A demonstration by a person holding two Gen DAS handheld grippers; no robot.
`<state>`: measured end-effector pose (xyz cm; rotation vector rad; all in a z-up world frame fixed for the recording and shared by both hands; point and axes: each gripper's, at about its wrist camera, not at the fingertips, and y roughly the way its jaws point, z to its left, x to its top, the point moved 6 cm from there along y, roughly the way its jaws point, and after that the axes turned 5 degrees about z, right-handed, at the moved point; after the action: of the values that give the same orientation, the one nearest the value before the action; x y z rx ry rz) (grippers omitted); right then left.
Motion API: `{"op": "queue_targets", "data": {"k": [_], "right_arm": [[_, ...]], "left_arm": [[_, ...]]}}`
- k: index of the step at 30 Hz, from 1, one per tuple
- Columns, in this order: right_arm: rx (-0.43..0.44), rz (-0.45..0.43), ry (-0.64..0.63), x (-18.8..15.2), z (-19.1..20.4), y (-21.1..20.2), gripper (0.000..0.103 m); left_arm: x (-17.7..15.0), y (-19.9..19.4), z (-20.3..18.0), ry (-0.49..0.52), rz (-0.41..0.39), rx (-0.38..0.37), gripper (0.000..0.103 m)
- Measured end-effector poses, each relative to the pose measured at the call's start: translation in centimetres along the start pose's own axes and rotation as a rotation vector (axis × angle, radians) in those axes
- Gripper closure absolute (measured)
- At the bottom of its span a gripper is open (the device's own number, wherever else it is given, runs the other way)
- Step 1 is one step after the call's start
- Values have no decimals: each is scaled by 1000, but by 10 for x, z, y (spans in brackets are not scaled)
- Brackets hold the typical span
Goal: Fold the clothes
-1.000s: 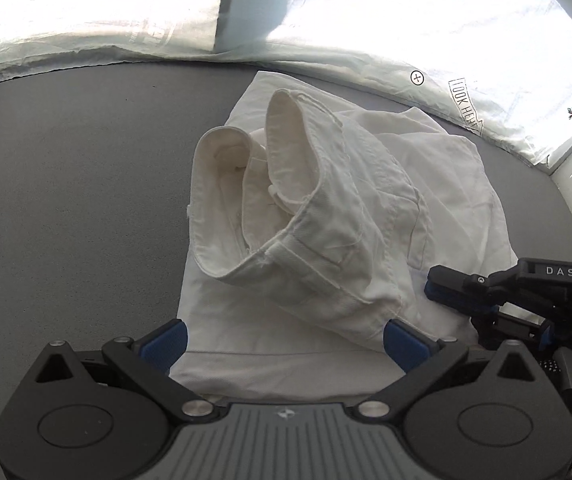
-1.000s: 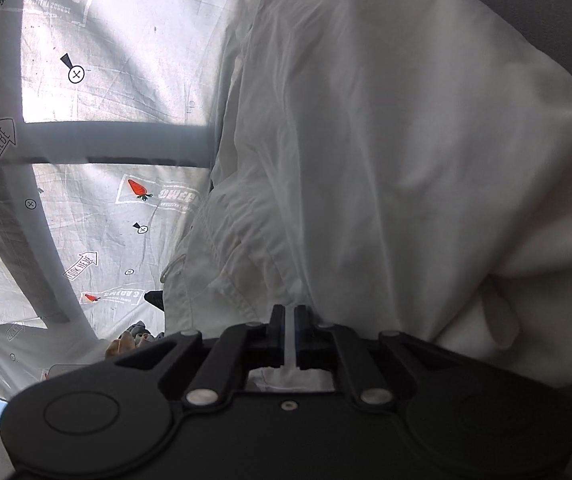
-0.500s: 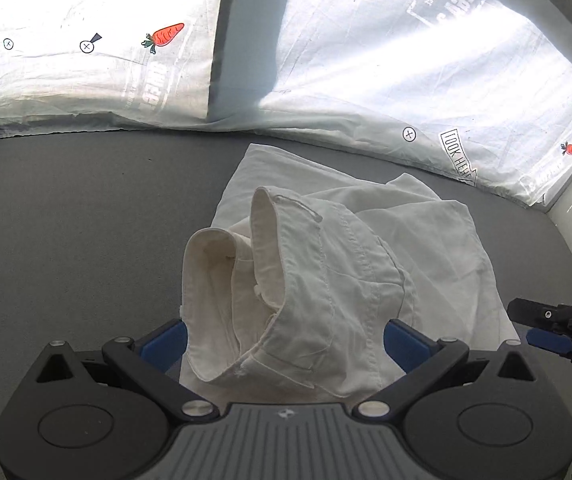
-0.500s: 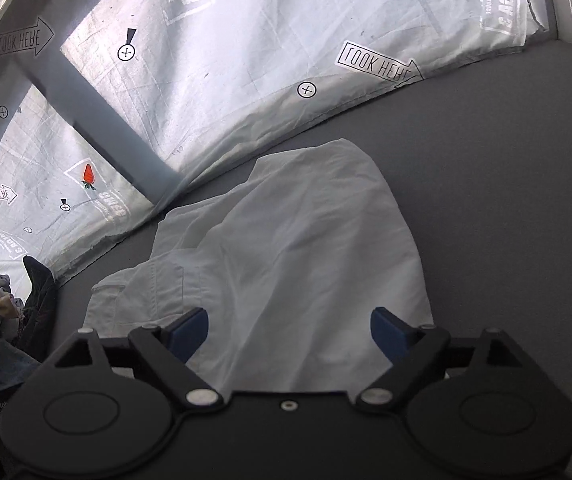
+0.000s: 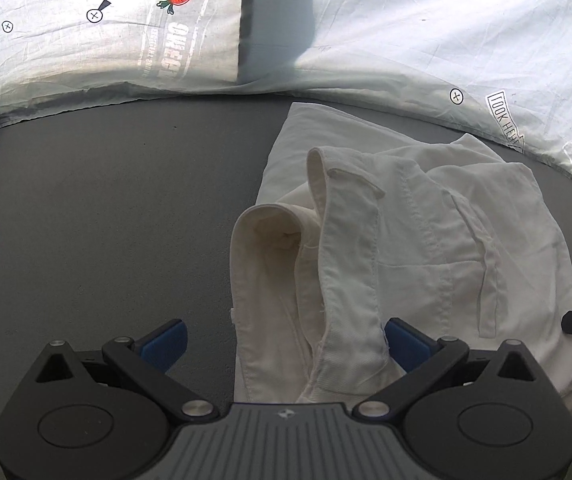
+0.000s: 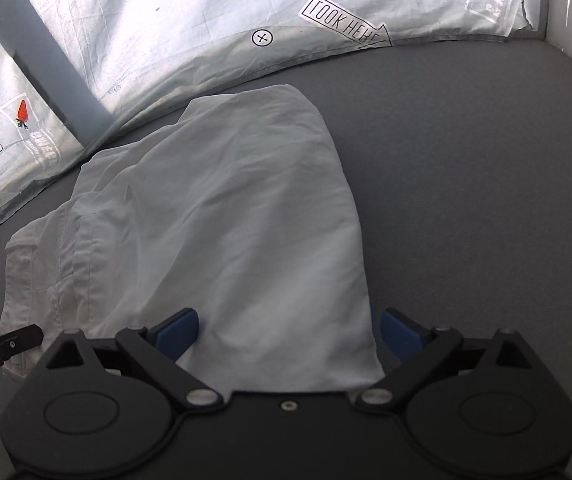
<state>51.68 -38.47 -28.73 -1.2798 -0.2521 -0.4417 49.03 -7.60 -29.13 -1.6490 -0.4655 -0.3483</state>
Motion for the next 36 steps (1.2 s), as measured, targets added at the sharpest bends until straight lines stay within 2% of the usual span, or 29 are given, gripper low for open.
{"op": "queue_targets", "data": {"k": [6,9,15,17,19,20,21,22,23,24,25,26,28,30,32,36], "right_arm": [[-8,12,-69,8,5,9,0],[6,33,-91,15,6,16,0],[38,60,-108,36,5,34,0],[51,73,-93,43,4,42,0],[73,88,-58,45,3,45,1],[86,95,-37,46,3,46,5],[100,98,-24,46,3,46,10],[115,96,-21,47,5,43,16],[130,90,-26,47,7,38,31],[142,73,-38,46,8,31,51],[153,51,-46,46,9,25,62],[165,30,-50,45,10,18,79],[198,-10,-41,45,11,4,87],[241,-49,-32,48,11,-13,91],[274,-84,-40,51,14,-31,92],[288,-176,-117,56,18,-75,93]], "left_arm": [[-5,24,16,-86,23,-127,0],[-6,27,21,-100,8,-185,0],[-7,27,16,-116,-11,-210,1],[-5,28,11,-128,-8,-252,1],[-3,28,3,-136,-4,-290,8],[-1,27,0,-131,-7,-275,11],[-1,23,-3,-117,-18,-266,22],[-1,18,-5,-106,-29,-258,39],[-2,10,-5,-109,-47,-253,48],[-1,5,-4,-121,-58,-256,61],[1,-2,-4,-137,-74,-267,70],[4,-10,-7,-148,-93,-276,73],[12,-26,-20,-116,-130,-278,84],[21,-46,-39,-67,-174,-282,86],[28,-65,-63,-24,-212,-322,86],[39,-97,-137,115,-263,-405,87]]}}
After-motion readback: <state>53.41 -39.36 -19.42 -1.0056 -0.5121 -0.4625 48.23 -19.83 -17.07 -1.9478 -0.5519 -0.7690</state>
